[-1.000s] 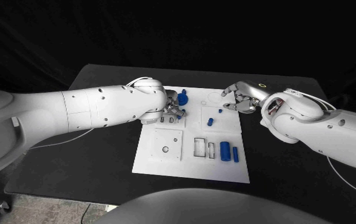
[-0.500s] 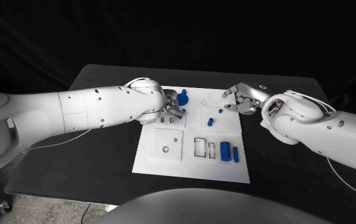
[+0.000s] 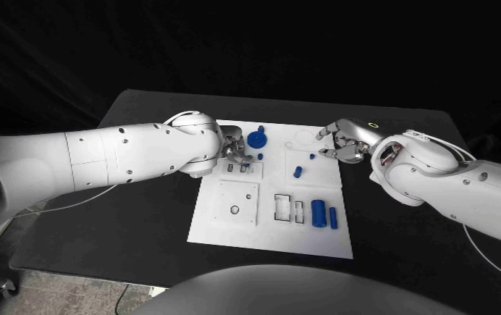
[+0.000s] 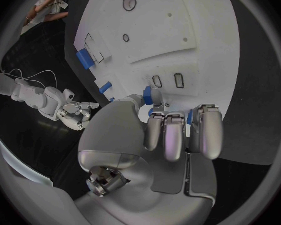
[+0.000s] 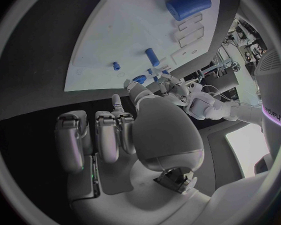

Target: Assemble the parts on the task board

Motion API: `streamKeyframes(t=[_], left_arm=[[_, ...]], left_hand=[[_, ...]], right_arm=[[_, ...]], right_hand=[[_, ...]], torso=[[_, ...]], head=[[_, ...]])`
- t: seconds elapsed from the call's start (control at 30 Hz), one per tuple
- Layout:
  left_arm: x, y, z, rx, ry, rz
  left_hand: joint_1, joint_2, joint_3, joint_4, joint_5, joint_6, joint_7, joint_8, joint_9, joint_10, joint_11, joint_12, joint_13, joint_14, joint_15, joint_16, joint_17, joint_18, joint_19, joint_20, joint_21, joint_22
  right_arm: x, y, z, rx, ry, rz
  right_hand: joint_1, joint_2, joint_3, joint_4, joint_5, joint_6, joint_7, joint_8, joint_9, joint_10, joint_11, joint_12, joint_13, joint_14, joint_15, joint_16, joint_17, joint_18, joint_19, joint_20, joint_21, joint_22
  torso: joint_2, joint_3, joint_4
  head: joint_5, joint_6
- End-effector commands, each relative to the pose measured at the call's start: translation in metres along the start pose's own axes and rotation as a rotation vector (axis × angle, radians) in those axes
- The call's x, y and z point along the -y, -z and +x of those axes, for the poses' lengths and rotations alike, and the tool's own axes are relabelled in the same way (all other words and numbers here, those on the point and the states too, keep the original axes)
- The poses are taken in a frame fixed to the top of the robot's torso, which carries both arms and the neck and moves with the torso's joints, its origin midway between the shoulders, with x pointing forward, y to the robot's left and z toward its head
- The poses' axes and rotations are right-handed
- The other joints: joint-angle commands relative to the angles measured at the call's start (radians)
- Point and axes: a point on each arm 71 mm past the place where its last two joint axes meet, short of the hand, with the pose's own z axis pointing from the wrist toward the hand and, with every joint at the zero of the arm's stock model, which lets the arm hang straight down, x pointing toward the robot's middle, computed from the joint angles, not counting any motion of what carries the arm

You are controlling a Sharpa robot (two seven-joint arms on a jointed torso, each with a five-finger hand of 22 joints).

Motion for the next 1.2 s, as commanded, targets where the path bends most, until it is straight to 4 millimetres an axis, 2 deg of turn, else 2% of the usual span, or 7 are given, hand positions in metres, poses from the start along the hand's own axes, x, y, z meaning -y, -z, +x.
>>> streamKeyframes(t=[0.03, 0.23, 0.5, 0.8, 1.2], left_arm=[[-0.002, 0.002, 0.000, 0.032, -0.006, -0.004], [-0.007, 0.004, 0.002, 0.062, -0.009, -0.022], [-0.012, 0.004, 0.010, 0.085, -0.009, -0.047], [-0.014, 0.003, 0.020, 0.085, 0.000, -0.053], [-0.015, 0.006, 0.025, 0.072, -0.002, -0.052]], left_hand=[[-0.014, -0.003, 0.038, -0.023, -0.009, -0.006, -0.003, -0.006, 0.002, 0.110, -0.004, 0.002, 0.283, 0.105, 0.009, 0.002, 0.263, 0.002, -0.006, 0.002, -0.007, 0.131], [-0.023, -0.009, 0.057, -0.025, -0.018, -0.007, -0.002, -0.012, 0.006, 0.110, -0.002, 0.002, 0.283, 0.105, 0.010, 0.002, 0.263, 0.002, -0.006, 0.003, -0.008, 0.131], [-0.038, -0.016, 0.083, -0.029, -0.038, -0.012, 0.002, -0.026, 0.008, 0.110, 0.000, 0.002, 0.283, 0.105, 0.012, 0.002, 0.263, 0.003, -0.011, 0.005, -0.012, 0.128], [-0.042, -0.018, 0.096, -0.033, -0.044, -0.017, 0.004, -0.034, 0.009, 0.110, 0.002, 0.002, 0.283, 0.105, 0.013, 0.002, 0.263, 0.005, -0.015, 0.006, -0.015, 0.125], [-0.045, -0.018, 0.105, -0.036, -0.047, -0.017, 0.004, -0.038, 0.009, 0.110, 0.003, 0.002, 0.283, 0.105, 0.014, 0.002, 0.263, 0.006, -0.019, 0.007, -0.018, 0.121]], right_arm=[[0.001, 0.000, 0.001, -0.003, 0.000, 0.003], [0.002, 0.001, 0.002, -0.003, -0.001, 0.005], [0.003, 0.001, 0.003, -0.001, -0.003, 0.007], [0.007, 0.003, 0.003, -0.002, -0.002, 0.016], [0.011, 0.005, 0.003, -0.003, -0.001, 0.030]], right_hand=[[0.004, 0.007, 0.005, -0.001, 0.004, 0.005, 0.003, -0.007, -0.001, 0.107, 0.007, 0.004, 0.263, 0.104, 0.009, 0.003, 0.264, -0.007, 0.104, 0.009, 0.004, 0.263], [0.005, 0.006, 0.006, -0.002, 0.005, 0.003, 0.003, -0.008, -0.002, 0.107, 0.007, 0.004, 0.263, 0.104, 0.009, 0.003, 0.264, -0.007, 0.104, 0.009, 0.004, 0.263], [0.006, 0.005, 0.007, -0.003, 0.006, 0.002, 0.002, -0.009, -0.003, 0.107, 0.007, 0.004, 0.263, 0.104, 0.009, 0.003, 0.264, -0.007, 0.104, 0.009, 0.004, 0.263], [0.009, 0.005, 0.011, -0.006, 0.010, 0.002, 0.002, -0.010, -0.005, 0.107, 0.007, 0.004, 0.263, 0.104, 0.009, 0.003, 0.264, -0.007, 0.104, 0.010, 0.004, 0.263], [0.017, 0.005, 0.023, -0.016, 0.031, 0.004, 0.003, -0.012, -0.010, 0.107, 0.007, 0.004, 0.263, 0.104, 0.009, 0.003, 0.264, -0.007, 0.104, 0.010, 0.004, 0.263]], torso=[[0.000, -0.0003, -0.0004], [0.000, 0.0005, 0.0001], [0.001, 0.0000, -0.0027], [0.002, -0.0007, -0.0024], [0.001, -0.0007, -0.0017]], head=[[0.005, 0.000], [0.009, 0.000], [0.012, 0.000], [0.010, 0.000], [0.010, 0.000]])
